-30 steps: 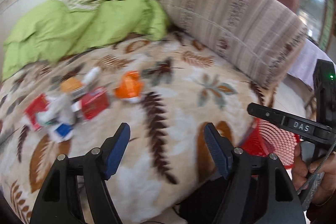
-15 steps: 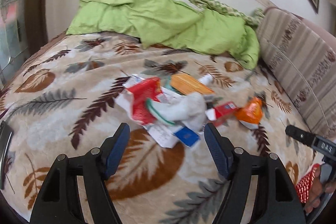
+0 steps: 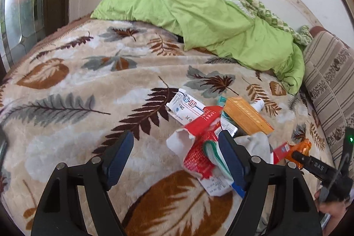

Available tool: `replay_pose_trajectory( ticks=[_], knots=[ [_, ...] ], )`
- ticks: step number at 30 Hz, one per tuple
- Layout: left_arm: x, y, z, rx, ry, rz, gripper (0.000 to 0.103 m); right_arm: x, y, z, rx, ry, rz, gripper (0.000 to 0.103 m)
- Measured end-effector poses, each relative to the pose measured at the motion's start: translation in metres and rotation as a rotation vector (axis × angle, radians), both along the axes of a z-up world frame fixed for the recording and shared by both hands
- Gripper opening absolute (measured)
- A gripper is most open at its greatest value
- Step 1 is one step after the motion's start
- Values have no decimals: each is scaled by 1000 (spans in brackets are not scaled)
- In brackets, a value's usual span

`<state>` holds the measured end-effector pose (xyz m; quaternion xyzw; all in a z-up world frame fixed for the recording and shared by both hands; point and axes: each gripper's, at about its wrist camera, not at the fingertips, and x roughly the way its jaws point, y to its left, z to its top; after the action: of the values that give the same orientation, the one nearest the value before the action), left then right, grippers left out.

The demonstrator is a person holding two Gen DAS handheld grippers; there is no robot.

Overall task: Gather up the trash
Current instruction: 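Grasp the orange snack bag with the right tool while the left tool grasps the red tube, then lift the orange bag with the right tool while the left tool lifts the red tube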

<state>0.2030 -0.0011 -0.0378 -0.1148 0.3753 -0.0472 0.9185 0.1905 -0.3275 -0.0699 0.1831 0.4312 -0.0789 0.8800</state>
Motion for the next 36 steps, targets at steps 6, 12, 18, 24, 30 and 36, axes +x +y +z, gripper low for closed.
replay_pose_trajectory(
  ticks=[6, 12, 18, 24, 30, 36],
  knots=[
    [22, -13, -16, -29, 61, -65, 45, -10, 3, 10, -41, -50, 25, 42],
    [5, -25, -6, 11, 1, -102, 22, -21, 1, 23, -53, -104, 9, 42],
    [-38, -34, 25, 98, -182, -101, 17, -51, 32, 55, -144, -257, 86, 42],
    [-64, -33, 45, 130, -312, -85, 17, -87, 65, 81, -222, -420, 193, 42],
    [-54, -31, 35, 105, -234, -107, 16, -81, 75, 76, -226, -415, 260, 42],
    [-27, -18, -4, 93, 6, -107, 16, -71, 71, 68, -199, -376, 250, 42]
  ],
)
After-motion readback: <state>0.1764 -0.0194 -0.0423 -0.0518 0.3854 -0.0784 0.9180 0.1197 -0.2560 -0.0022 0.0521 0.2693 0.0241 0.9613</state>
